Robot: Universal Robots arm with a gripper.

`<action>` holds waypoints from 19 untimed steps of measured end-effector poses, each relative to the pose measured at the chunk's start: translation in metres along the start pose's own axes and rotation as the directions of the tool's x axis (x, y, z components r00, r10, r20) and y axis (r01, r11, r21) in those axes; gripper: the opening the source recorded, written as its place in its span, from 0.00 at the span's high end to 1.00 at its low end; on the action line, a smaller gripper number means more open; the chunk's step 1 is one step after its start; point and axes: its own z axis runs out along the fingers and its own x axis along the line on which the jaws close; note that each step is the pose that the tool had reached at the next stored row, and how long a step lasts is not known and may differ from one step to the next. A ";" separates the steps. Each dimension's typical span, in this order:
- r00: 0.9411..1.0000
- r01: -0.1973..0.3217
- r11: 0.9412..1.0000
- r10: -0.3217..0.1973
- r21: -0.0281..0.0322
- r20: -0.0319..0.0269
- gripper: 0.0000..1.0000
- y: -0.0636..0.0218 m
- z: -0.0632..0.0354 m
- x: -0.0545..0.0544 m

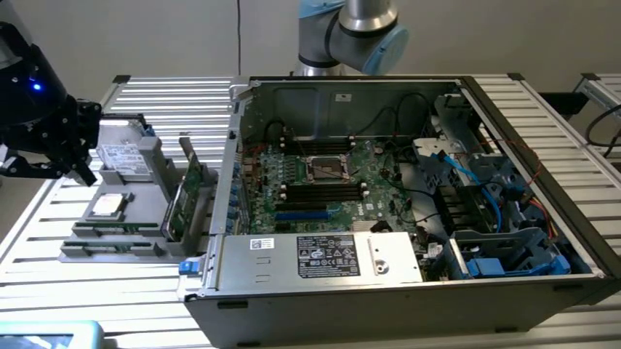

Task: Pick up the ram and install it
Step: 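Pick up the ram and move it above insertion slot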

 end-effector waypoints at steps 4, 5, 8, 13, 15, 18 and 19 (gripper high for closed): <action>0.997 0.073 0.997 -0.073 0.005 0.001 0.89 0.0000 0.0000 0.000; 0.996 0.092 0.996 -0.092 0.006 0.001 0.89 0.0000 0.0000 0.000; 0.989 0.146 0.989 -0.146 0.008 0.001 0.89 0.0000 0.0000 0.000; 0.972 0.235 0.972 -0.235 0.010 0.001 0.89 0.0000 0.0001 0.000; 0.963 0.270 0.963 -0.270 0.011 0.001 0.89 0.0000 0.0001 0.000; 0.947 0.321 0.947 -0.321 0.012 0.001 0.89 0.0000 0.0001 0.000; 0.943 0.333 0.943 -0.333 0.012 0.000 0.89 0.0001 0.0001 0.000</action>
